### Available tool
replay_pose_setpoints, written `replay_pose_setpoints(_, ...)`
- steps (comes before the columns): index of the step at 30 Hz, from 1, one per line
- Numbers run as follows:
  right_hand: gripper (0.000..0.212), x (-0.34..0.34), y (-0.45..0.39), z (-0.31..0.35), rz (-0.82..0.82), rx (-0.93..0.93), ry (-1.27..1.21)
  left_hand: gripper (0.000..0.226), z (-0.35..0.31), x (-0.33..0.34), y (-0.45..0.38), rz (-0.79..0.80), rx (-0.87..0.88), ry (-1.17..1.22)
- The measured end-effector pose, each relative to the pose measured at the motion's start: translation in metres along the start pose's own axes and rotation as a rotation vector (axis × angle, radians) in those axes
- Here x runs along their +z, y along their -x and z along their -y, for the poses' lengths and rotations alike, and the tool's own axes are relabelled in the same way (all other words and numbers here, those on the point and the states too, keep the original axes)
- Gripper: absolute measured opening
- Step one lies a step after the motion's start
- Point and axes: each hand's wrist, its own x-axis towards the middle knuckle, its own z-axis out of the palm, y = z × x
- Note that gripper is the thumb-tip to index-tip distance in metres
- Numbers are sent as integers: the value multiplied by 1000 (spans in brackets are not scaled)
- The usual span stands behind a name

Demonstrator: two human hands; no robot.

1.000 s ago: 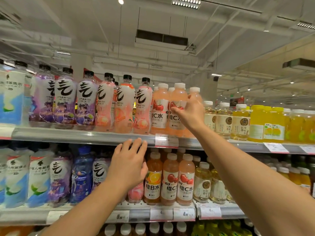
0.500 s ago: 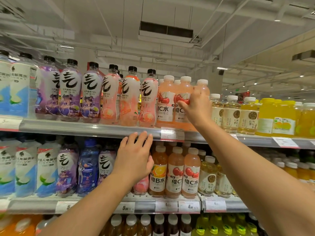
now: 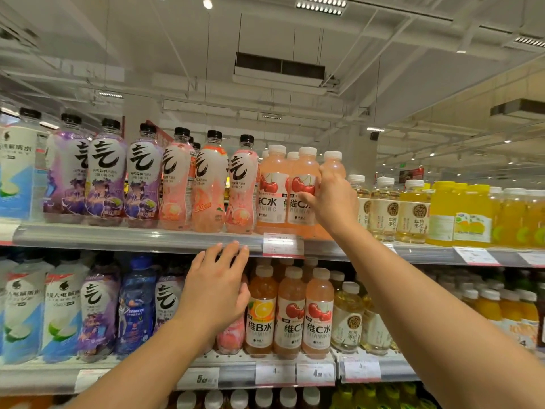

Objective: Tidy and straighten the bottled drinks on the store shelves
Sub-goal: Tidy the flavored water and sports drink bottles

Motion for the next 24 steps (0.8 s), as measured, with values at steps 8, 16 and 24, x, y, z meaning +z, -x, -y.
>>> replay_pose_setpoints(8, 46, -18, -13, -50, -78, 79, -174, 37, -3, -47, -52, -83, 38, 105)
replay_pose_setpoints(16, 68, -16, -46, -71, 138, 58, -314, 43, -11, -116, -184, -171, 138, -31)
replay_pose_setpoints(24, 95, 0, -46, -82, 252, 84, -421, 76, -3, -108, -247, 216, -11, -154)
